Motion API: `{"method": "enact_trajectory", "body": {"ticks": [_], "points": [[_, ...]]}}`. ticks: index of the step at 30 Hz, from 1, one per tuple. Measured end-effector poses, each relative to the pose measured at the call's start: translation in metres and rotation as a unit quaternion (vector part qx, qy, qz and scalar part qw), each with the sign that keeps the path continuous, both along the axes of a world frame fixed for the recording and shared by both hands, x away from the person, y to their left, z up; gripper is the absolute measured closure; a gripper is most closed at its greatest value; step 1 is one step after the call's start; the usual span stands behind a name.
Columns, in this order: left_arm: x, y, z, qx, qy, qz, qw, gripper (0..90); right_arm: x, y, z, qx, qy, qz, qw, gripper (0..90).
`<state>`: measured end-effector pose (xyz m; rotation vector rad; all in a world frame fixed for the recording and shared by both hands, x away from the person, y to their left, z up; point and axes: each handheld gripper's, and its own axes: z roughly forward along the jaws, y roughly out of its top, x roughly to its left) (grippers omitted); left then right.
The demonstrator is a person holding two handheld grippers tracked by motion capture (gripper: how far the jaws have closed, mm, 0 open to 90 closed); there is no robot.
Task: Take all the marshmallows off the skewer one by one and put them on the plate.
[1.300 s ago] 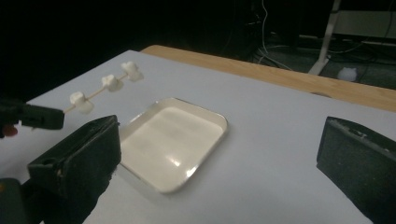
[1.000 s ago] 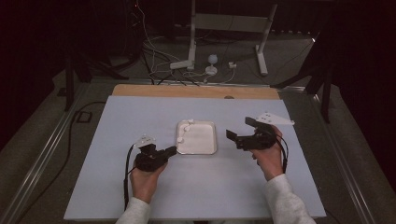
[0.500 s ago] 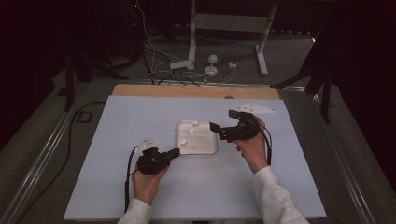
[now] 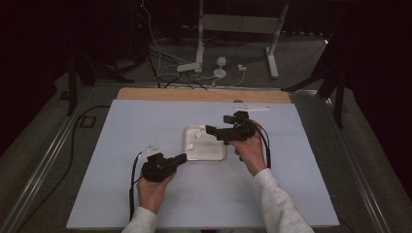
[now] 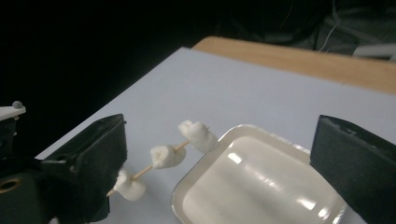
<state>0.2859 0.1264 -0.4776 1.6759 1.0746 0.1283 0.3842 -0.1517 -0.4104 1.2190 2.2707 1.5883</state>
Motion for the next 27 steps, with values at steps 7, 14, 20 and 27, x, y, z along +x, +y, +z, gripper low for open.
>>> {"method": "enact_trajectory", "body": {"ticks": [7,14,20,27], "points": [[-0.001,-0.004,-0.001,-0.002,-0.01,-0.016,0.9998,89.7,0.007,0.013,-0.01,0.018,0.085,0.014,0.9961,44.6],[-0.002,-0.003,-0.001,-0.007,-0.018,-0.018,0.9997,89.7,0.011,0.014,-0.013,0.056,0.139,0.017,0.9885,60.1],[-0.003,-0.003,-0.003,-0.016,-0.025,-0.026,0.9992,89.8,0.012,0.013,-0.009,0.069,0.156,0.015,0.9852,65.1],[-0.003,-0.004,-0.003,-0.02,-0.032,-0.031,0.9988,89.9,0.011,0.012,-0.004,0.08,0.145,0.001,0.9863,70.7]]}}
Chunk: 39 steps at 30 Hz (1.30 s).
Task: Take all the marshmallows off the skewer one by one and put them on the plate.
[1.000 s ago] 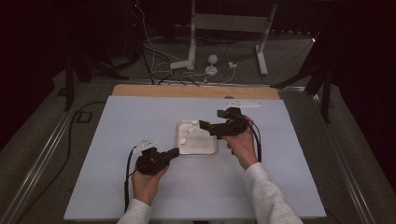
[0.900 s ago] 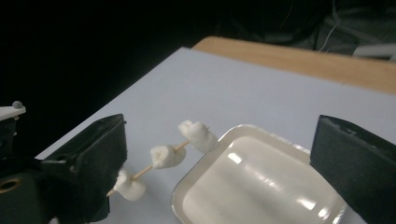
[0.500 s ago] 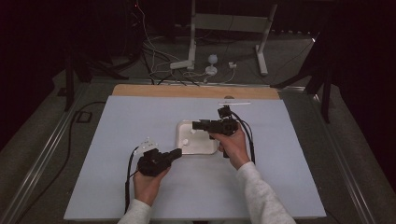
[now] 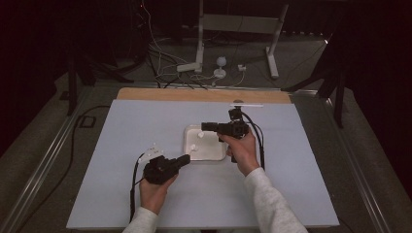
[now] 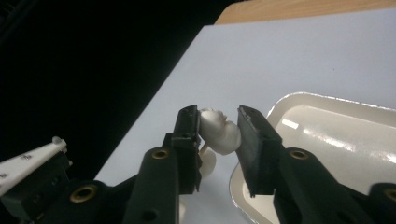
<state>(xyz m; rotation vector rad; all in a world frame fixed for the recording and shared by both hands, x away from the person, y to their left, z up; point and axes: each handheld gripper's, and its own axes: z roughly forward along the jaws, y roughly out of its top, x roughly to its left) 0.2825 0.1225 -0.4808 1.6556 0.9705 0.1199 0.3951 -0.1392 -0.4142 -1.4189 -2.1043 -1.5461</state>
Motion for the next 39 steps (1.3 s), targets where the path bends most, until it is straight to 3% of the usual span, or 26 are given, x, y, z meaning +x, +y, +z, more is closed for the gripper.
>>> {"method": "enact_trajectory", "body": {"ticks": [2,5,8,15,32,35,36,39], "points": [[-0.001,0.0,0.001,-0.005,-0.002,0.001,1.0,89.9,0.0,0.0,0.0,0.005,-0.001,-0.003,1.0,70.5],[-0.002,0.001,0.002,-0.016,-0.012,-0.003,0.9998,89.9,0.0,0.004,-0.002,-0.001,0.005,0.005,1.0,63.3],[-0.003,-0.003,0.005,0.004,-0.017,-0.006,0.9998,89.9,-0.001,0.009,-0.004,-0.007,0.003,0.008,0.9999,70.5],[-0.001,0.0,0.002,-0.009,-0.015,-0.01,0.9998,90.0,-0.002,0.006,0.0,-0.006,-0.007,0.002,1.0,76.0],[-0.005,0.001,0.004,0.007,-0.026,-0.014,0.9995,90.0,0.001,0.004,0.008,-0.026,-0.037,-0.023,0.9987,79.9],[-0.007,0.003,0.001,0.031,-0.022,-0.015,0.9992,90.0,0.004,-0.008,0.014,-0.019,-0.054,-0.07,0.9959,80.6],[-0.007,0.006,-0.002,0.027,-0.017,-0.013,0.9994,90.0,0.006,-0.016,0.016,-0.005,-0.053,-0.077,0.9956,80.5],[-0.004,0.014,-0.002,0.001,-0.008,0.004,1.0,90.0,0.007,-0.026,0.023,-0.026,-0.061,-0.064,0.9957,79.5]]}}
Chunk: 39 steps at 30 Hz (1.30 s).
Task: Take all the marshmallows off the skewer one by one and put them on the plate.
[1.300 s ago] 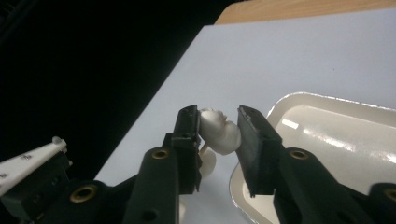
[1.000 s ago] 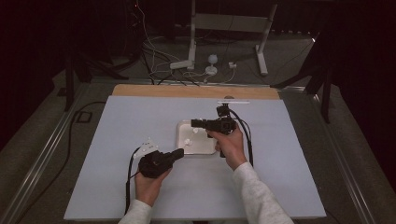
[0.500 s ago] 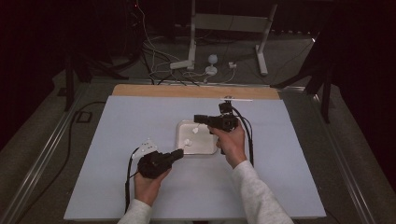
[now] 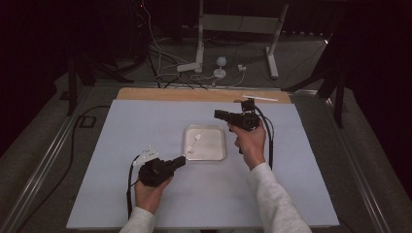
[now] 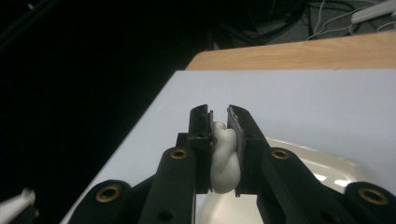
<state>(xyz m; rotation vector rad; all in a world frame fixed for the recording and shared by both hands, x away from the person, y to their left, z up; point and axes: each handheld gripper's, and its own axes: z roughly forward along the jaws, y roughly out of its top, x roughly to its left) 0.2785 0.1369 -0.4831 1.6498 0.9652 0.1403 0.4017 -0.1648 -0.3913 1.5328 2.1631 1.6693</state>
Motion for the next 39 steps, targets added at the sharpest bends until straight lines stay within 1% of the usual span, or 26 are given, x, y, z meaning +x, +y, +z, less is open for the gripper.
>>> {"method": "enact_trajectory", "body": {"ticks": [2,5,6,8,9,10,12,13,16,17,18,19,20,21,24,25,31,33,36,39], "points": [[0.001,0.002,0.0,-0.008,0.002,0.007,0.9999,90.0,-0.002,0.002,0.0,-0.022,-0.005,0.009,0.9997,78.9],[0.001,0.002,0.0,-0.007,0.004,0.009,0.9999,89.9,-0.002,0.008,-0.007,-0.039,-0.005,0.016,0.9991,78.2],[0.001,0.003,0.0,-0.01,0.004,0.01,0.9999,89.9,-0.002,0.008,-0.007,-0.039,-0.005,0.016,0.9991,78.2],[0.001,0.003,0.001,-0.013,0.005,0.012,0.9998,89.9,0.0,0.016,-0.016,-0.059,0.001,0.022,0.998,77.7],[0.002,0.003,0.0,-0.011,0.004,0.012,0.9999,89.9,0.0,0.016,-0.016,-0.059,0.001,0.022,0.998,77.7],[0.002,0.004,0.0,-0.011,0.005,0.014,0.9998,89.8,0.002,0.02,-0.021,-0.071,0.004,0.025,0.9972,77.0],[0.003,0.004,-0.001,-0.01,0.008,0.016,0.9998,89.9,0.004,0.022,-0.024,-0.074,0.006,0.026,0.9969,76.7],[0.004,0.005,-0.002,-0.01,0.009,0.017,0.9998,89.8,0.006,0.024,-0.029,-0.079,0.013,0.026,0.9965,76.2],[0.005,0.005,-0.003,-0.005,0.013,0.019,0.9997,89.8,0.01,0.029,-0.039,-0.089,0.025,0.029,0.9954,76.0],[0.005,0.005,-0.003,-0.005,0.015,0.021,0.9997,89.8,0.01,0.029,-0.039,-0.089,0.025,0.029,0.9954,76.0],[0.006,0.005,-0.004,-0.005,0.015,0.021,0.9996,89.8,0.011,0.032,-0.045,-0.093,0.03,0.032,0.9947,74.0],[0.006,0.005,-0.004,-0.004,0.015,0.022,0.9996,89.8,0.011,0.032,-0.045,-0.093,0.03,0.032,0.9947,74.0],[0.006,0.005,-0.004,-0.002,0.016,0.023,0.9996,89.8,0.011,0.035,-0.05,-0.097,0.034,0.034,0.9941,68.0],[0.006,0.005,-0.004,-0.002,0.018,0.023,0.9996,89.8,0.011,0.035,-0.05,-0.097,0.034,0.034,0.9941,68.0],[0.007,0.004,-0.006,0.002,0.02,0.024,0.9995,89.8,0.011,0.037,-0.054,-0.103,0.035,0.033,0.9935,55.6],[0.007,0.004,-0.007,0.002,0.022,0.024,0.9995,89.7,0.011,0.038,-0.054,-0.104,0.035,0.031,0.9934,52.9],[0.008,0.005,-0.008,-0.001,0.024,0.03,0.9993,89.7,0.008,0.038,-0.053,-0.106,0.029,0.037,0.9933,35.1],[0.008,0.005,-0.008,-0.001,0.023,0.031,0.9993,89.7,0.006,0.037,-0.051,-0.105,0.027,0.044,0.9931,31.7],[0.008,0.006,-0.008,-0.002,0.022,0.033,0.9992,89.6,0.002,0.035,-0.047,-0.101,0.023,0.052,0.9933,30.2],[0.008,0.006,-0.008,-0.002,0.023,0.034,0.9992,89.7,-0.003,0.032,-0.045,-0.088,0.022,0.058,0.9942,29.2]]}}
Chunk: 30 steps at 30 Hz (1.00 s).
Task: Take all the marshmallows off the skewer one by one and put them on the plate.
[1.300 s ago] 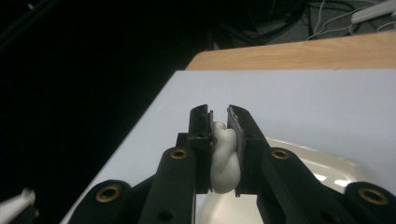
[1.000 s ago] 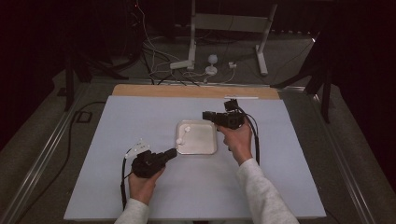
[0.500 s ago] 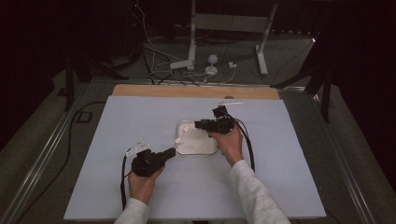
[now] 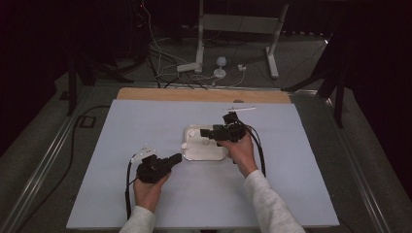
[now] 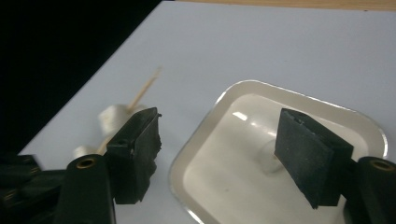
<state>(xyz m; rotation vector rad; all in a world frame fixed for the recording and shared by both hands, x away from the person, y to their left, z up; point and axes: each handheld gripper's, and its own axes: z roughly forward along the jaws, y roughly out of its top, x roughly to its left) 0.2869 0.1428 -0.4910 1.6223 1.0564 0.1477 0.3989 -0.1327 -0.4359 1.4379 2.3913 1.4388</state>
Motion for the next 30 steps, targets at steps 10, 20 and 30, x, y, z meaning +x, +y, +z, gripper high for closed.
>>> {"method": "enact_trajectory", "body": {"ticks": [10,20,30], "points": [[-0.001,-0.003,0.0,-0.001,-0.005,0.0,1.0,89.6,-0.017,0.002,0.008,0.007,-0.004,0.02,0.9998,25.9],[-0.003,-0.007,0.001,0.0,-0.013,-0.008,0.9999,89.6,-0.026,0.012,0.006,0.04,0.017,0.042,0.9982,40.5],[-0.005,-0.013,0.001,0.001,-0.023,-0.023,0.9995,89.6,-0.024,0.022,0.0,0.073,0.052,0.046,0.9949,64.7]]}}
